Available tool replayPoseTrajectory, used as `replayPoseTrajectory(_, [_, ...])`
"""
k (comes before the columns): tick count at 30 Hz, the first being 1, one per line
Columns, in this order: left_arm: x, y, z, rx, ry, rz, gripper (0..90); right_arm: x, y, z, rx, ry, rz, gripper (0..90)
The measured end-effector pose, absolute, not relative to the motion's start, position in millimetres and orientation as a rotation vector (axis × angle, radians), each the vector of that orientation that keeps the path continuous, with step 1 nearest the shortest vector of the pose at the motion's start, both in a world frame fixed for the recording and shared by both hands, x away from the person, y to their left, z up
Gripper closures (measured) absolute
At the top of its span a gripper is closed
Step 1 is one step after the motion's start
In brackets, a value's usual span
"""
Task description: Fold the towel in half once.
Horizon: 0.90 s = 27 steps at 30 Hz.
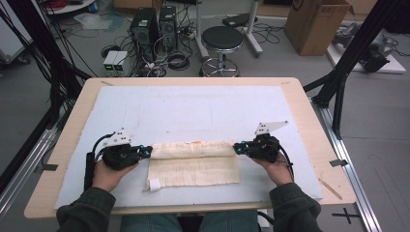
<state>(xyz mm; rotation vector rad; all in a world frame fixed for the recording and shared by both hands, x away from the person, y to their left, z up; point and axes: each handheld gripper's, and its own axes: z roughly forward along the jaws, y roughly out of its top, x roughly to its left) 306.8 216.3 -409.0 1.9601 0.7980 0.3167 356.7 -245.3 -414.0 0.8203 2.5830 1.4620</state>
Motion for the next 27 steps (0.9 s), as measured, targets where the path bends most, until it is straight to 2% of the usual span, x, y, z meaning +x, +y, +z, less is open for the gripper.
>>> replayPoseTrajectory(6, [300,216,-421,1.997,0.804,0.286,86.9,352,-246,-420,0.82,2.604,1.45,83.7])
replayPoseTrajectory(27, [281,218,-427,2.016,0.763,0.253,86.9,335,-245,-428,0.794,2.659,1.406,83.4])
